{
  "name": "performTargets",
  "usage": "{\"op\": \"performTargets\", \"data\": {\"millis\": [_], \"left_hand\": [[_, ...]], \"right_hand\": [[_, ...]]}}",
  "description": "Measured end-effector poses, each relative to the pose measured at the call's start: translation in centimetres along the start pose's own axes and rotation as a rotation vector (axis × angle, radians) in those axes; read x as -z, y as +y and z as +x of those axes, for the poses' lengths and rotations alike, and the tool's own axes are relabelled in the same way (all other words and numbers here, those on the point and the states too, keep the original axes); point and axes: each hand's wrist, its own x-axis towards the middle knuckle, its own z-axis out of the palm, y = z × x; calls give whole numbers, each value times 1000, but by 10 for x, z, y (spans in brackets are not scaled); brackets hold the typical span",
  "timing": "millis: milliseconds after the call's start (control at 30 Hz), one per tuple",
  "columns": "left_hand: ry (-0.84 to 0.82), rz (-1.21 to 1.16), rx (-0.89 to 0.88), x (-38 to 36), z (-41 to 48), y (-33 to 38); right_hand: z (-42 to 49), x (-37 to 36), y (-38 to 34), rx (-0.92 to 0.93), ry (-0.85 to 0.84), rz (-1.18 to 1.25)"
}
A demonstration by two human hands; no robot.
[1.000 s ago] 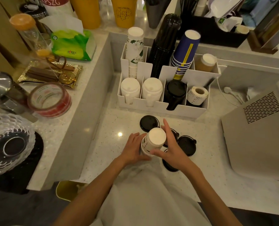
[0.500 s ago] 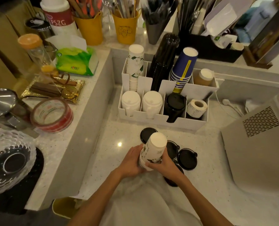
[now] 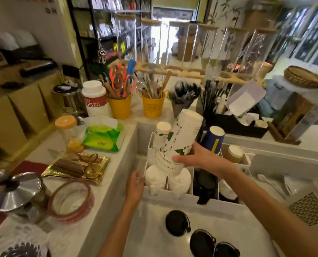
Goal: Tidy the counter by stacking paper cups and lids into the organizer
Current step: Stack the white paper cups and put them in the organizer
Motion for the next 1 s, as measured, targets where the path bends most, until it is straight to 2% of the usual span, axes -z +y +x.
{"op": "performTargets", "data": {"millis": [167,300,433,833,1000], "left_hand": [[-176,-36,104,-19,23,14],[-110,-195,181,-24,30,11],[-106,-273,178,-23,31,3],[-86,84,168,-26,38,-15],[-64,140,146,-26,37,-15]], "right_hand": [[61,14,-82,181,63,-119],[100,17,-104,218,147,-149],[119,17,-96,188,173,-185],[132,9,-48,27,261,-93],[133,4,-31,-56,265,-62]]}}
